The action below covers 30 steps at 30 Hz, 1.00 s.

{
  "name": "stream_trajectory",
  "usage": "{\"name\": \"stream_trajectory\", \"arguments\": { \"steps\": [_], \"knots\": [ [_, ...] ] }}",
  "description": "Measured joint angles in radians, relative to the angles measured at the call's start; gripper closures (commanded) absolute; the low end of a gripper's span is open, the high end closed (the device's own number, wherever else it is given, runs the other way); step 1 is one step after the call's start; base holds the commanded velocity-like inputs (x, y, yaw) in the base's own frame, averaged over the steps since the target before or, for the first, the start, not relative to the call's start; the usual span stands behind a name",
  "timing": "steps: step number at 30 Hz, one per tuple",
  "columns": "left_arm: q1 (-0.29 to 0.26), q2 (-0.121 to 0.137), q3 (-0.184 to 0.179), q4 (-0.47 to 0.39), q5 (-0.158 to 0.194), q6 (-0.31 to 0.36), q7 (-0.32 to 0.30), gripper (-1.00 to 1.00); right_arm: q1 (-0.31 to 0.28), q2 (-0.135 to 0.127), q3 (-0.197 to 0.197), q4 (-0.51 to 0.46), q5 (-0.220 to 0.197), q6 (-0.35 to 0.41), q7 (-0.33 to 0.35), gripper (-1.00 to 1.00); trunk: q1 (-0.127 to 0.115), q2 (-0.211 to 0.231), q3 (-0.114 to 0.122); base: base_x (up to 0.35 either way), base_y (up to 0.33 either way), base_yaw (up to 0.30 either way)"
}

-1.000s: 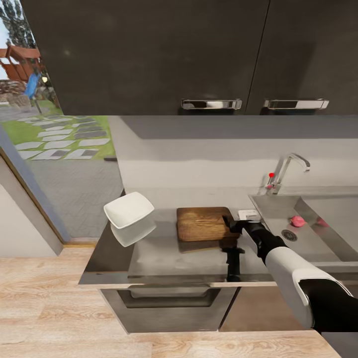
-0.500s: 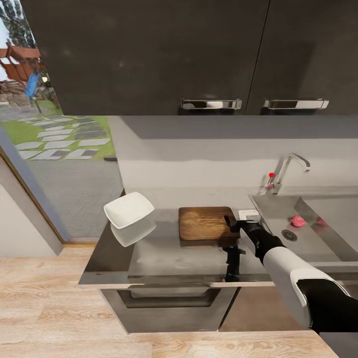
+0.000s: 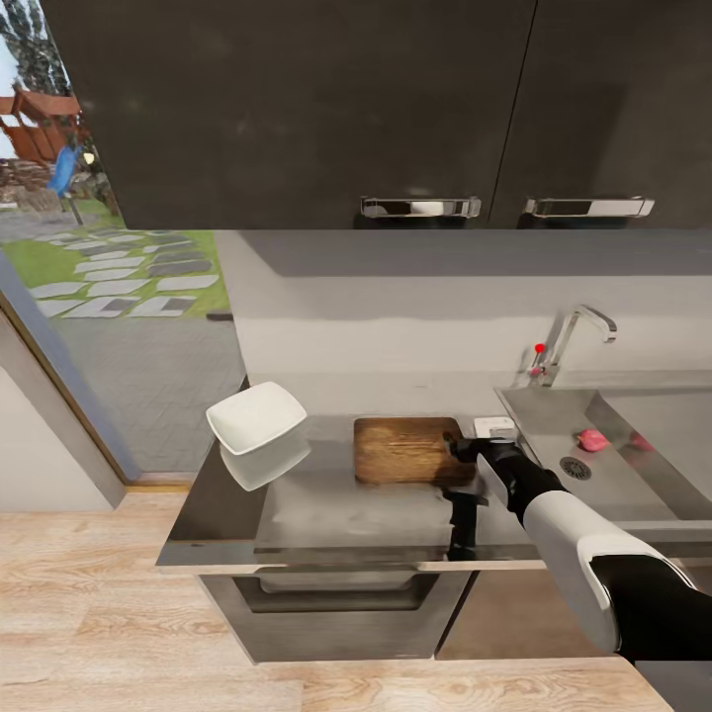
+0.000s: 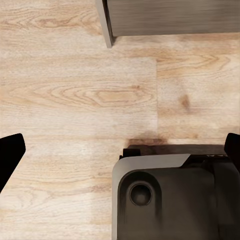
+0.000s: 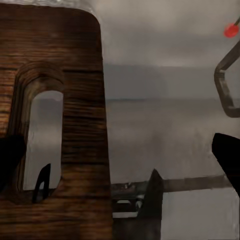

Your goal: In the kitchen, take the Vidalia onion out of the sink, dice it on the chopping board with the paring knife, put the diced onion into the bowl on the countertop, then place both the paring knife and the chopping board into the sink.

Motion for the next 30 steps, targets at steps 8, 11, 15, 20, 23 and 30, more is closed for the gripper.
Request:
{"name": "stream_trajectory", "arguments": {
  "steps": [8,11,15,20,23,30],
  "knots": [
    [-0.001,0.000,0.000,0.000,0.000,0.000,0.000,-1.00,0.000,-0.001,0.000,-0.001,0.000,0.000,0.000,-1.00,0.000,0.000,0.000,0.000,0.000,0.000],
    [0.000,0.000,0.000,0.000,0.000,0.000,0.000,-1.00,0.000,-0.001,0.000,-0.001,0.000,0.000,0.000,-1.00,0.000,0.000,0.000,0.000,0.000,0.000],
    [-0.001,0.000,0.000,0.000,0.000,0.000,0.000,-1.00,0.000,-0.001,0.000,-0.002,0.000,0.000,0.001,-1.00,0.000,0.000,0.000,-0.081,0.000,0.000],
    [0.000,0.000,0.000,0.008,-0.001,0.000,0.000,-1.00,0.000,-0.001,0.000,-0.002,-0.001,0.000,0.002,-1.00,0.001,0.000,0.000,-0.282,0.000,0.000],
    [0.000,0.000,0.000,0.011,-0.001,0.000,0.000,-1.00,0.000,-0.002,0.000,-0.002,-0.001,0.000,0.002,-1.00,0.001,0.000,0.000,-0.328,0.000,0.000],
    [0.000,0.000,0.000,0.013,-0.001,0.000,0.000,-1.00,0.000,-0.002,0.000,-0.002,-0.001,0.000,0.003,-1.00,0.001,0.000,0.000,-0.338,0.000,0.000]
  ]
}}
